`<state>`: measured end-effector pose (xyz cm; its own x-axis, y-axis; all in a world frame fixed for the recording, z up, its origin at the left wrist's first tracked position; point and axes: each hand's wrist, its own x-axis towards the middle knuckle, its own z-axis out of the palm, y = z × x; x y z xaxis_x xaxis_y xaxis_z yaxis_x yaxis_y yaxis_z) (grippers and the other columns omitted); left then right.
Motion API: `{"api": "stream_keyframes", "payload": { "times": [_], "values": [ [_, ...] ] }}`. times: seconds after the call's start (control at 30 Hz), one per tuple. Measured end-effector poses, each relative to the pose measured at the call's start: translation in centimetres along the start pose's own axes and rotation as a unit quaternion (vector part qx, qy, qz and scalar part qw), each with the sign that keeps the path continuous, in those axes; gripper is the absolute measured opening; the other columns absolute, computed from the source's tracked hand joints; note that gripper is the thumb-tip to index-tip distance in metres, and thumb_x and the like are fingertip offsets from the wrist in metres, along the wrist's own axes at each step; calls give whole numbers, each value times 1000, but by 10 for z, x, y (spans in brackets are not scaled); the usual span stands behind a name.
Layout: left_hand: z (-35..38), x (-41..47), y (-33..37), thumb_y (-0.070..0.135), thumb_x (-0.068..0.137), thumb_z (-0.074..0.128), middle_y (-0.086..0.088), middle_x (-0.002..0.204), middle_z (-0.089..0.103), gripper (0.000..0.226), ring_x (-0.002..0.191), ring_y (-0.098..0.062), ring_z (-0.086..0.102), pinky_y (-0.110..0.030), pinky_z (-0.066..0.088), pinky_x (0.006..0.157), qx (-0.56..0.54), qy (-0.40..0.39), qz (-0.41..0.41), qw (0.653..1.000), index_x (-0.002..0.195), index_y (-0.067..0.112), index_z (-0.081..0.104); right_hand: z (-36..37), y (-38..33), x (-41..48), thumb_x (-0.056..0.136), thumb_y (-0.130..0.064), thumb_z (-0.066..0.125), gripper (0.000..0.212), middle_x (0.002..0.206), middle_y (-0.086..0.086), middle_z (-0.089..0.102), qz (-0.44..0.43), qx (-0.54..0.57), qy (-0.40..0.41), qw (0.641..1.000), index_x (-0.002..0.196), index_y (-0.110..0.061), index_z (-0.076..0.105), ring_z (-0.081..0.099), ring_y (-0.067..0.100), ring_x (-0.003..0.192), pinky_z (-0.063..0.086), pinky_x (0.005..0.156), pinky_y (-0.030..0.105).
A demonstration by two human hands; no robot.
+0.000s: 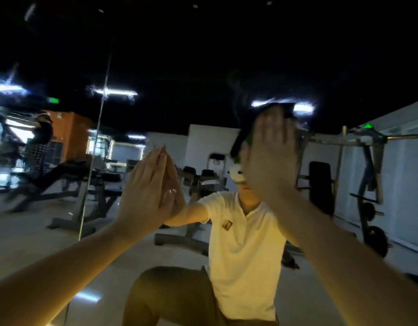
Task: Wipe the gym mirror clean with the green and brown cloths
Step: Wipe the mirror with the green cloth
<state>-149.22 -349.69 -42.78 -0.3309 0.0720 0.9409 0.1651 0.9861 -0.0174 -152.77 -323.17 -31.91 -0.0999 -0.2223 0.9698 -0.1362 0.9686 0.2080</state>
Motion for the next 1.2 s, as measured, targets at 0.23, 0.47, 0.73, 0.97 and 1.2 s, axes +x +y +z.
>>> {"api": "stream_keyframes", "payload": {
  "times": [0.23,0.47,0.73,0.97,1.2],
  "values": [
    [6,-28,-20,41,107,31,-20,168,22,69,157,-34,20,-59,26,123,-18,2,29,999,160,-2,24,16,-90,-134,104,-46,40,68,169,14,24,-453,-18,-135,881,160,-9,31,15,31,157,-7,128,51],
    [9,-30,-27,39,102,34,-16,171,13,73,159,-29,10,-49,13,128,-7,-12,47,999,162,0,19,-7,-7,-15,106,-40,34,72,171,19,9,-54,-4,-60,997,163,-4,11,6,33,158,17,127,53],
    [-1,-34,-50,40,106,30,-17,169,20,68,158,-31,15,-52,18,127,-46,6,66,997,161,1,24,17,-129,-113,108,-44,27,70,170,21,7,-237,21,-120,964,163,-5,12,-2,37,158,0,128,54],
    [11,-43,-59,42,103,42,-21,170,16,75,159,-32,12,-56,23,125,1,-21,98,995,161,-1,20,0,-32,-106,100,-35,45,66,167,12,24,-146,20,-153,977,160,-14,27,22,30,155,26,123,55],
    [4,-44,-72,32,102,44,-18,169,22,69,158,-30,18,-53,23,126,-51,-11,122,991,161,3,23,7,-96,-52,108,-43,13,68,167,27,12,126,-8,-32,992,160,1,12,10,39,157,11,127,57]
  ]
}}
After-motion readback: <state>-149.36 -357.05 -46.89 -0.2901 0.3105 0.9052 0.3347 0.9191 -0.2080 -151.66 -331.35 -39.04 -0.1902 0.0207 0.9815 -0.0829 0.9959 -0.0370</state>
